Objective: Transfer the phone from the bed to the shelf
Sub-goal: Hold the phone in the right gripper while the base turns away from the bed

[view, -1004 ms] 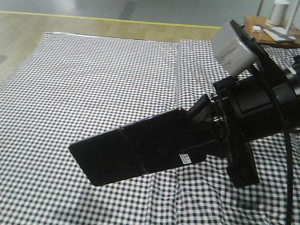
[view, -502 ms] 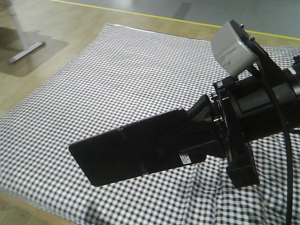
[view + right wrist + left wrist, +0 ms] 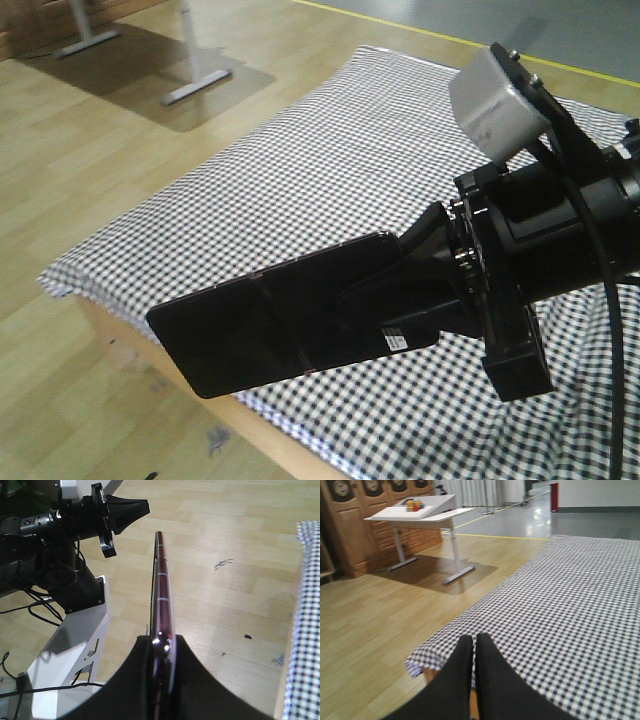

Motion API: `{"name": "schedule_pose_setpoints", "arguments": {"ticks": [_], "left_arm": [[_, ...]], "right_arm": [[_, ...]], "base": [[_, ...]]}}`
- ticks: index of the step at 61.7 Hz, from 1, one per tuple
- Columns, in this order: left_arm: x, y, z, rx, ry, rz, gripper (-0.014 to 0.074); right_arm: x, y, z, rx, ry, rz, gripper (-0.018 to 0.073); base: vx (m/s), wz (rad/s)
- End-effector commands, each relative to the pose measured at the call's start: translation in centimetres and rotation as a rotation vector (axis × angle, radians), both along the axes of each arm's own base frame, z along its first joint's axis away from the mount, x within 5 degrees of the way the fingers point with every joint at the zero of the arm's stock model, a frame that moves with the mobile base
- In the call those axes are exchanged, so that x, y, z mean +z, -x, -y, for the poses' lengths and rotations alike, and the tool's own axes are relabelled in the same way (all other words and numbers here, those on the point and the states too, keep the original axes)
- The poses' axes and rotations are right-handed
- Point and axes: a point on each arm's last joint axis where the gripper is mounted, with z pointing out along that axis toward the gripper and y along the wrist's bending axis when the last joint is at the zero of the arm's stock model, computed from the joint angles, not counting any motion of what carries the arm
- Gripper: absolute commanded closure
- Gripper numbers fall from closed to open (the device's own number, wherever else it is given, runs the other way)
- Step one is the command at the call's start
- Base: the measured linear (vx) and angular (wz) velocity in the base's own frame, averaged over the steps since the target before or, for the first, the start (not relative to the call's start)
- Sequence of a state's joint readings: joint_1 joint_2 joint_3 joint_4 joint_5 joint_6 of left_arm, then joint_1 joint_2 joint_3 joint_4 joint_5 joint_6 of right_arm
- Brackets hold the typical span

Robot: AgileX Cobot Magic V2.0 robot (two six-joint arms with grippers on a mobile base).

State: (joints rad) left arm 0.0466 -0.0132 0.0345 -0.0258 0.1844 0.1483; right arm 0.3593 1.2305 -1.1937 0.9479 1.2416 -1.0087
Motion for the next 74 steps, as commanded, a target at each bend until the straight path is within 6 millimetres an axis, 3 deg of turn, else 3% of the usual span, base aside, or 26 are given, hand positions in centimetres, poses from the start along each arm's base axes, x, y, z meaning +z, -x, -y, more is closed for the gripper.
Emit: {"name": "schedule_pose_setpoints", "arguments": {"ticks": [1, 74], "left_arm": [[1.48, 0.13, -0.01, 0.003, 0.01, 0.108, 0.0595], [1.48, 0.13, -0.01, 0.003, 0.01, 0.108, 0.0595]], "right_arm": [[1.86, 1.25, -0.02, 0.041, -0.087, 0.003, 0.0561], [1.86, 1.25, -0.02, 0.041, -0.087, 0.003, 0.0561]], "base": [[-0.12, 0.48], [-0.11, 0.44]]}}
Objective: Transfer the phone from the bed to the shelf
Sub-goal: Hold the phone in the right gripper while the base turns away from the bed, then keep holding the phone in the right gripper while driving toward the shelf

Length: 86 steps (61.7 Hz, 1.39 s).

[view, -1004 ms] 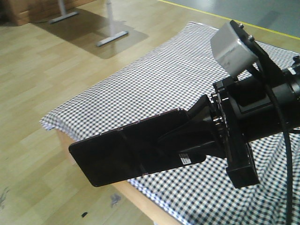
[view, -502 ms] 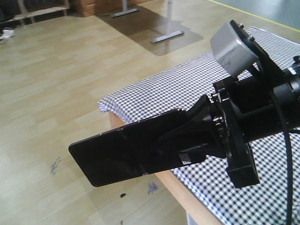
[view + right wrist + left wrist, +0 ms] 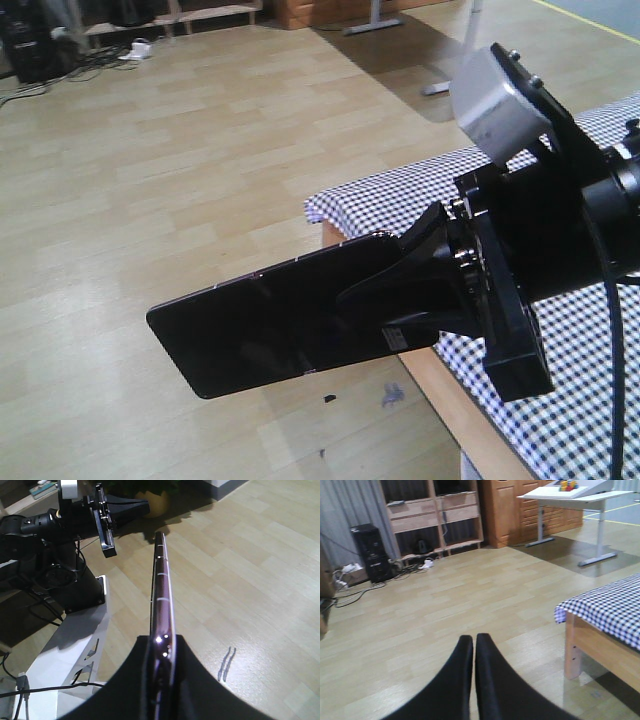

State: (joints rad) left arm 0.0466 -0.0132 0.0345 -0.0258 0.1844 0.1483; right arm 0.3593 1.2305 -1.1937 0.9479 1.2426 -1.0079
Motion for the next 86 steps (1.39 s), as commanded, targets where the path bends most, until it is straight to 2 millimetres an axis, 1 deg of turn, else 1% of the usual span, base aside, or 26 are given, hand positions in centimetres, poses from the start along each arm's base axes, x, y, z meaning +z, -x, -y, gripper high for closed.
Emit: {"name": "schedule_pose_setpoints", "arguments": {"ticks": [1, 35, 86], "left_arm": [[1.48, 0.13, -0.01, 0.003, 0.01, 0.108, 0.0595], [1.48, 0.13, -0.01, 0.003, 0.01, 0.108, 0.0595], [1.48, 0.13, -0.01, 0.003, 0.01, 0.108, 0.0595]], "right_arm": [[1.87, 1.24, -0.02, 0.041, -0.087, 0.004, 0.0561], [1.87, 1.24, -0.02, 0.041, -0.087, 0.004, 0.0561], [1.87, 1.24, -0.02, 0.041, -0.087, 0.004, 0.0561]], "base": [[-0.08, 0.36], [-0.05, 0.28], [0.0, 0.15]]}}
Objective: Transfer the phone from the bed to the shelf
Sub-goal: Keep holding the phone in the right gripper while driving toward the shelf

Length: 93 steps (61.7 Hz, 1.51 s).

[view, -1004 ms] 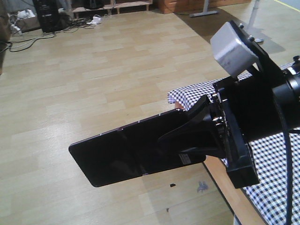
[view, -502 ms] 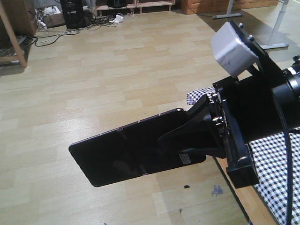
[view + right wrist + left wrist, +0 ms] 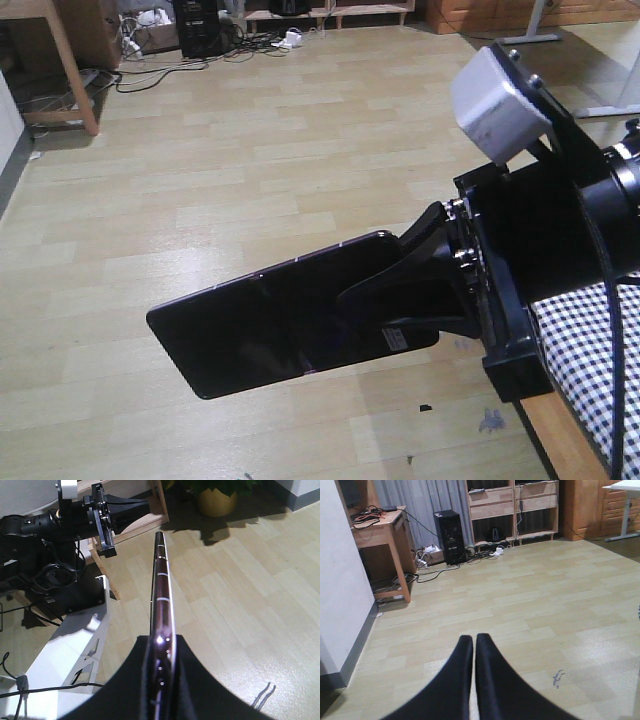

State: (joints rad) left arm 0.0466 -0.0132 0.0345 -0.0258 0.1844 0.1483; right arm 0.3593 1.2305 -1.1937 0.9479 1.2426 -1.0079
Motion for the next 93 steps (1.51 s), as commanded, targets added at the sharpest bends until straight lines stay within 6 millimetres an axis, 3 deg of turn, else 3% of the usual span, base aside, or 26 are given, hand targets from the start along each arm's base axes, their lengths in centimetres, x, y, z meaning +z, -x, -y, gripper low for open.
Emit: {"name": "schedule_pose_setpoints", "arguments": {"ticks": [1, 45, 93], "left_arm": [[1.48, 0.13, -0.01, 0.003, 0.01, 0.108, 0.0595], [1.48, 0.13, -0.01, 0.003, 0.01, 0.108, 0.0595], [1.48, 0.13, -0.01, 0.003, 0.01, 0.108, 0.0595]], "right_arm": [[1.87, 1.24, -0.02, 0.041, -0.087, 0.004, 0.0561], [1.87, 1.24, -0.02, 0.041, -0.087, 0.004, 0.0561], [1.87, 1.24, -0.02, 0.041, -0.087, 0.004, 0.0561]], "base": [[0.04, 0.14], [0.1, 0.13], [0.27, 0.03]]}}
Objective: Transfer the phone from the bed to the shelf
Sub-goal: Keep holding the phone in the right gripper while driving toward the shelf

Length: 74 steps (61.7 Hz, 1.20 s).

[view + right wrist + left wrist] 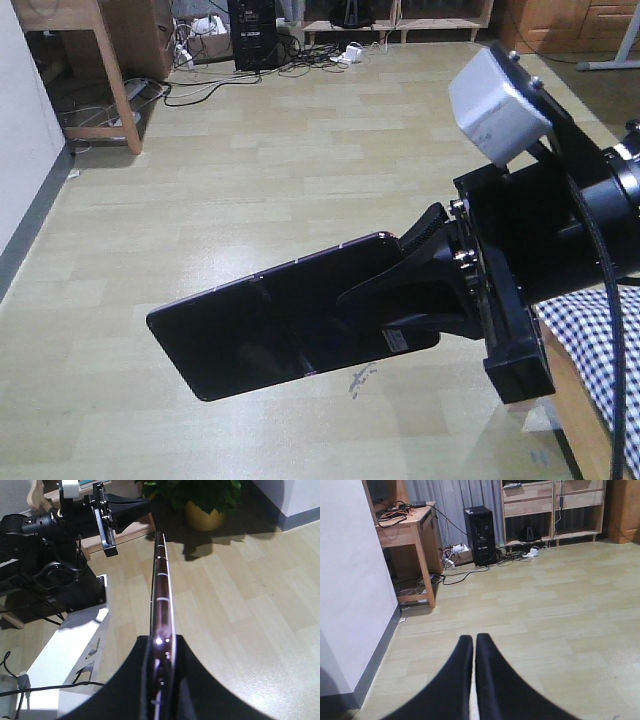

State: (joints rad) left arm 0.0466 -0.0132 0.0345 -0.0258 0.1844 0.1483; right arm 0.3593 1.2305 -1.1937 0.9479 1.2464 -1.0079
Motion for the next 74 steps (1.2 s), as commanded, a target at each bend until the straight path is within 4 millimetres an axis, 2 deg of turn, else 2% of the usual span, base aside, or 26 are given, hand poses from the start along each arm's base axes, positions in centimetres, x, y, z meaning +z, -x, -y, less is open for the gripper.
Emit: {"name": "schedule_pose_setpoints", "arguments": {"ticks": [1, 74], "left_arm": [[1.48, 0.13, -0.01, 0.003, 0.01, 0.108, 0.0595], [1.48, 0.13, -0.01, 0.003, 0.01, 0.108, 0.0595]], "right_arm": [[1.87, 1.21, -0.02, 0.038, -0.088, 0.006, 0.0561], [1.87, 1.21, -0.02, 0.038, -0.088, 0.006, 0.0561]], "base": [[0.31, 0.01], [0.36, 0.01]]}}
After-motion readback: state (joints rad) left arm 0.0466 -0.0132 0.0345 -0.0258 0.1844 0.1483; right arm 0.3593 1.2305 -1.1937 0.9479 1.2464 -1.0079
